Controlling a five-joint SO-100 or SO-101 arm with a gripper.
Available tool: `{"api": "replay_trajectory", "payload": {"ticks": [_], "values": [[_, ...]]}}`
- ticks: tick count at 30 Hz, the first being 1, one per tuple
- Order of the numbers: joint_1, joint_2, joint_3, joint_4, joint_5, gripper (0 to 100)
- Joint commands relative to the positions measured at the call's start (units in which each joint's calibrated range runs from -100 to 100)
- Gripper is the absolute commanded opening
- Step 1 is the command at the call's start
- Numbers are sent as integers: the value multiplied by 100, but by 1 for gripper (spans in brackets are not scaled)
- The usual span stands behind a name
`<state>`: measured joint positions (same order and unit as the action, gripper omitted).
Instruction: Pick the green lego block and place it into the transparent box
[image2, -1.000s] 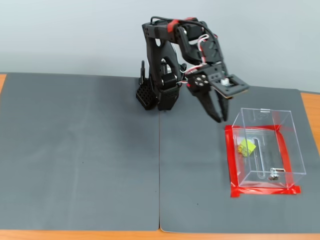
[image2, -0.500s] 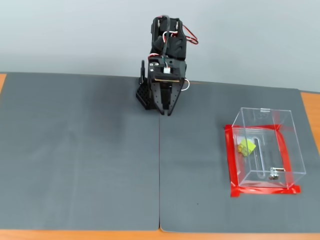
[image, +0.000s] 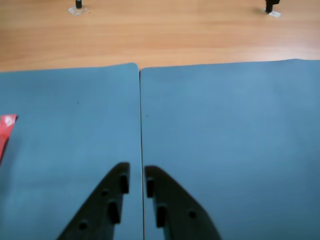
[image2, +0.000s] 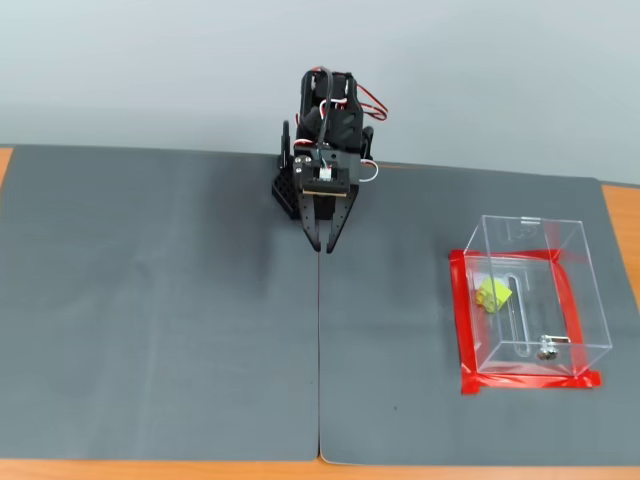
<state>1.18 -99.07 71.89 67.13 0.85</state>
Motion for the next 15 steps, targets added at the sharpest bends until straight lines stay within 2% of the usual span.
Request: {"api": "replay_trajectory", "payload": {"ticks": [1, 7, 15], "values": [[-84, -26, 360, -124, 27, 4], [-316, -26, 1337, -914, 32, 4], [-457, -34, 1861, -871, 32, 4]]}}
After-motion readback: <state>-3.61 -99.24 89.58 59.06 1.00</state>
